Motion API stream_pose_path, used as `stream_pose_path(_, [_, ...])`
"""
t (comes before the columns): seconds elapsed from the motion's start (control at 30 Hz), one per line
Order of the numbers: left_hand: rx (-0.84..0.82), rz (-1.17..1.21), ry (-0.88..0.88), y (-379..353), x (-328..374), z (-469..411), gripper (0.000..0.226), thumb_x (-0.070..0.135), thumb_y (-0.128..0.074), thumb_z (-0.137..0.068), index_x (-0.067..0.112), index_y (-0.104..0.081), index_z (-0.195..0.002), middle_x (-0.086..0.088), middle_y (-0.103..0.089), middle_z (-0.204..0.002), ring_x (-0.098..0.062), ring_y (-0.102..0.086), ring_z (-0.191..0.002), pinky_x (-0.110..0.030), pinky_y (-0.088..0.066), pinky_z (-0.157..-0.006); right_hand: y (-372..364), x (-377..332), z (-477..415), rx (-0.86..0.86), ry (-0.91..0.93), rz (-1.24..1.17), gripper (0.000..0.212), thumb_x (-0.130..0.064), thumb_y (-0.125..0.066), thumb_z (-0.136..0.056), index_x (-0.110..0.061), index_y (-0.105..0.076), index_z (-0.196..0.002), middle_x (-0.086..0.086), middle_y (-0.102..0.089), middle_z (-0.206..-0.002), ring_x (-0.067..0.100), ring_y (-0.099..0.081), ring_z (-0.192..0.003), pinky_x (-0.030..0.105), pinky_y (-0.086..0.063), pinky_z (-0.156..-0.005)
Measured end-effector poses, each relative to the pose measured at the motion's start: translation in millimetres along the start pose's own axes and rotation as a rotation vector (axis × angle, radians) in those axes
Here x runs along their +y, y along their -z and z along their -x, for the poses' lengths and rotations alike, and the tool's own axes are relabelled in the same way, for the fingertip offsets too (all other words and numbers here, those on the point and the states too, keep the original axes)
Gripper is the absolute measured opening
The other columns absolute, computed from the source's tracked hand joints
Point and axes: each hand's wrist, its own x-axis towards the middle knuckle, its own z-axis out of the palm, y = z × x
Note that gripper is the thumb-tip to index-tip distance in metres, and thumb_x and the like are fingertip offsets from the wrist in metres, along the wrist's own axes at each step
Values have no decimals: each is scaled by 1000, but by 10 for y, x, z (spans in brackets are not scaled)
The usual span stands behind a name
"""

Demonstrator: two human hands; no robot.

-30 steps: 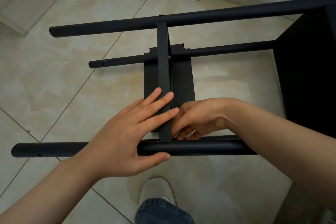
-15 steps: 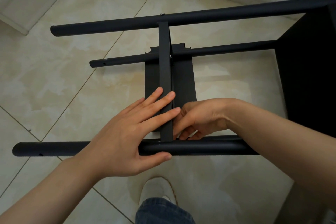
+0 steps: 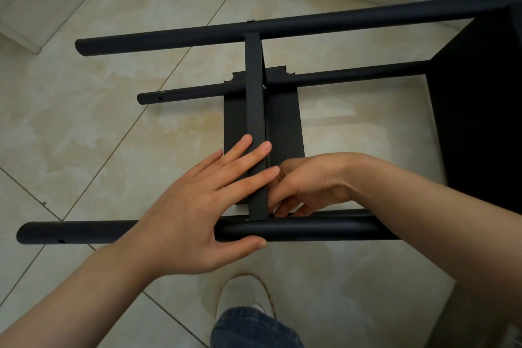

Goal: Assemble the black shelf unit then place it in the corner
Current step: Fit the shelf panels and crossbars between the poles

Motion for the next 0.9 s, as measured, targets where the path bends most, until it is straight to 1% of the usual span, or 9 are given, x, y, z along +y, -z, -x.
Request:
stream_pose_path(0.07, [3,-2,-3,-2,1,-3,81,62,-59,-89,26,-34,-157,7,-18,-169,-17,-11,-157,-51,-28,-121,13,2,16,-8,0,3,15,-12,-64,-93,-9,-72,-105,7,-73,-97,14,-68,-86,30,-52,-85])
stream_pose_path(0.17, [0,3,1,-4,0,-3,81,62,-59,-89,25,-35,-157,6,-18,-169,-18,-10,-157,-51,-28,-121,50,11,54,-26,1,4,9,-12,-65,-92,-12,-75,-91,2,-72,-89,13,-65,-84,28,-50,-84])
stream_pose_path(0.27, [-3,-1,-1,-7,-6,0,81,62,-59,-89,26,-34,-157,6,-18,-169,-18,-10,-157,-49,-26,-123,35,16,40,-17,4,-3,17,-10,-65,-91,-17,-76,-81,1,-72,-86,12,-65,-80,27,-50,-82])
stream_pose_path(0.33, [3,-2,-2,-3,-7,4,81,62,-59,-89,27,-33,-157,7,-17,-169,-17,-10,-157,-47,-25,-124,6,11,13,-8,5,-10,14,-9,-64,-92,-16,-75,-88,2,-73,-90,12,-66,-80,27,-52,-81])
stream_pose_path(0.43, [7,-6,-5,-3,-3,-2,81,63,-59,-89,27,-33,-157,7,-18,-169,-17,-11,-157,-49,-27,-122,4,5,11,-8,2,-3,11,-11,-64,-93,-14,-73,-99,4,-72,-96,13,-67,-83,28,-52,-83])
stream_pose_path(0.53, [4,5,0,-2,2,-8,81,61,-60,-89,25,-35,-157,5,-19,-169,-18,-11,-157,-51,-27,-121,41,10,45,-35,5,-12,12,-11,-66,-92,-16,-76,-86,1,-72,-88,12,-65,-80,26,-50,-82])
stream_pose_path(0.63, [-1,4,5,0,-1,-3,81,61,-60,-89,25,-35,-157,5,-19,-169,-18,-11,-157,-51,-27,-122,43,17,40,-22,4,-14,15,-10,-67,-91,-17,-76,-81,1,-72,-86,11,-65,-79,25,-51,-80])
stream_pose_path(0.8, [8,3,-2,-6,3,-5,81,62,-59,-89,26,-34,-157,6,-18,-169,-17,-11,-157,-51,-28,-121,16,20,-2,-19,11,-26,10,-9,-65,-92,-13,-74,-94,4,-72,-94,14,-66,-84,27,-53,-82])
stream_pose_path(0.9, [5,6,-2,-5,2,-7,81,62,-59,-89,26,-35,-157,6,-19,-169,-18,-11,-157,-52,-28,-121,52,25,21,-47,19,-26,14,-9,-66,-91,-16,-76,-86,2,-72,-89,12,-66,-80,25,-52,-79])
